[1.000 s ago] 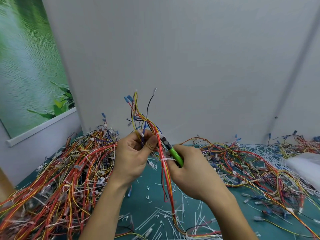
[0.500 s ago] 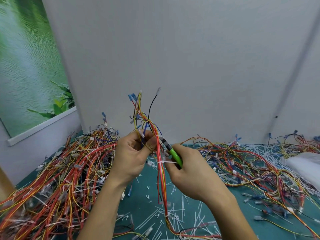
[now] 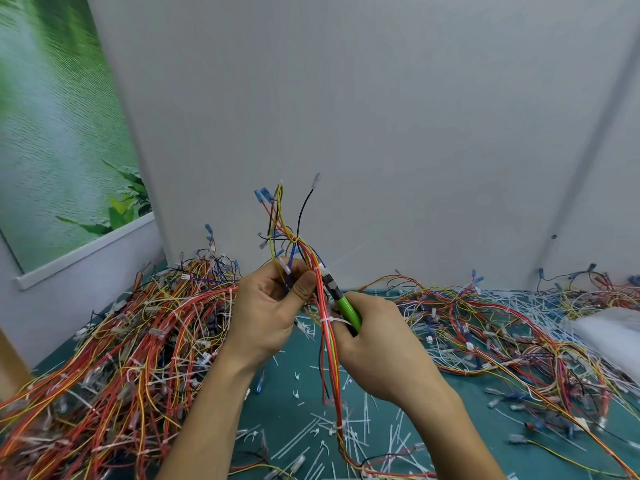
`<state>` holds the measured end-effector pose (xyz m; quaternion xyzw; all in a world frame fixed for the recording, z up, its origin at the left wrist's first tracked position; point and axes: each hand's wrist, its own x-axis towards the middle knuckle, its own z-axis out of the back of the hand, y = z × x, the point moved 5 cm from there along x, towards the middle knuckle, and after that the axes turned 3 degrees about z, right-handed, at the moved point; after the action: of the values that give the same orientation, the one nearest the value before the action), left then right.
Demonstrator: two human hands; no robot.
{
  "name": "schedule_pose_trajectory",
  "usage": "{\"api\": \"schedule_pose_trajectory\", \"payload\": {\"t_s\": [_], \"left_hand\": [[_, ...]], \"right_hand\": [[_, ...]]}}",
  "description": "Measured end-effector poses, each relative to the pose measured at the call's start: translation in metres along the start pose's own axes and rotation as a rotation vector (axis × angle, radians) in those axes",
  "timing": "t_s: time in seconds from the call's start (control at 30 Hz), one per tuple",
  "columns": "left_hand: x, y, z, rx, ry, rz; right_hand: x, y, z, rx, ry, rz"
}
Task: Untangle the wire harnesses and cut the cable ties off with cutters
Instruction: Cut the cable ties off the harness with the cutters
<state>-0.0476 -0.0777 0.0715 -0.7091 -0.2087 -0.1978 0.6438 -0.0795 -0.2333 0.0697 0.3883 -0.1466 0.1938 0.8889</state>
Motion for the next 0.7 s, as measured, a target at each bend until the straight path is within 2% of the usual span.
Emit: {"api": "schedule_pose_trajectory", "payload": {"t_s": [0.7], "left_hand": [[0.001, 0.0005, -0.0006, 0.041, 0.016, -0.023]], "right_hand": [[0.0024, -0.002, 0.0036, 0.043, 0.011, 0.033]]}}
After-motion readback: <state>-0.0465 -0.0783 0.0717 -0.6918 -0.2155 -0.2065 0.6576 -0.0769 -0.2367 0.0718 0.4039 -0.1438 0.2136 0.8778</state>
